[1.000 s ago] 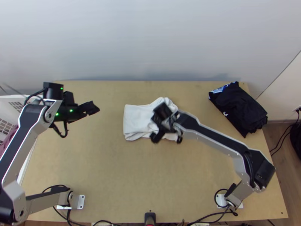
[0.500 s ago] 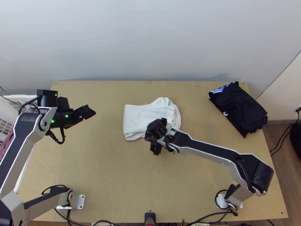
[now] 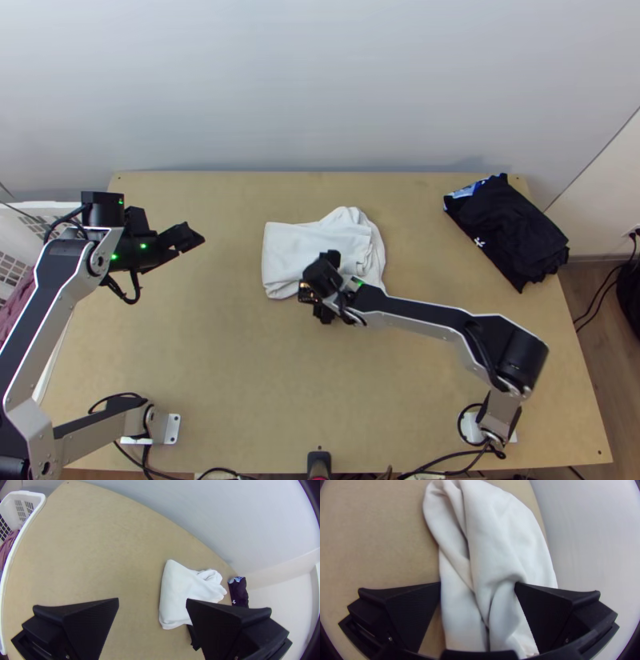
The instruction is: Fold the t-shirt
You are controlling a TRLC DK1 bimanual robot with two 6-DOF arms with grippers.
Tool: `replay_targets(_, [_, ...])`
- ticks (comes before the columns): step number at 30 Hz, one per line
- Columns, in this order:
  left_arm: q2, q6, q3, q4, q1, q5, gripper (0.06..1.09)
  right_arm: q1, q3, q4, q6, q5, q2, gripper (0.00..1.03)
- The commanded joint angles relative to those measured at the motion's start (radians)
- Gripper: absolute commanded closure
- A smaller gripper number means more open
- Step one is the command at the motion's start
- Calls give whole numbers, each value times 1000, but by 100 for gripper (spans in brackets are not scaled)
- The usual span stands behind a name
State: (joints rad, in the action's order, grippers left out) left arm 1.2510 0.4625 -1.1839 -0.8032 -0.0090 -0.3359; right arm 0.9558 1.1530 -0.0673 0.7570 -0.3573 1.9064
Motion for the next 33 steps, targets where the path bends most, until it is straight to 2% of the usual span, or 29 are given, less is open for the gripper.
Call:
replay_targets(1, [14, -2, 0, 16, 4, -14, 11, -26, 100, 21, 33, -14, 121, 7])
replay_targets(5, [14, -2, 0, 16, 4, -18, 11, -51, 191, 21, 50, -14, 201, 29])
replay_targets(6, [11, -2, 0, 16, 4, -18, 11, -55, 209, 21, 51, -14, 215, 39])
replay_targets(7, [10, -4, 0, 18, 6, -17, 11, -58, 231, 21, 53, -14, 227, 55])
replay_targets(8, [10, -5, 0, 16, 7, -18, 11, -58, 248, 21, 53, -14, 237, 78])
replay_targets(9, [10, -7, 0, 16, 10, -18, 11, -58, 258, 21, 53, -14, 241, 87])
replay_targets(14, [8, -7, -2, 16, 14, -18, 11, -65, 249, 24, 21, -42, 212, 99])
replay_targets(17, [10, -4, -13, 16, 7, -18, 11, -63, 212, 127, 25, -54, 166, 100])
replay_targets(20, [8, 1, -26, 13, 3, -20, 11, -65, 220, 159, 8, -85, 123, 100])
replay_targets(33, [-27, 19, -72, -62, -5, -18, 11, -101, 298, 27, -203, -250, -148, 100])
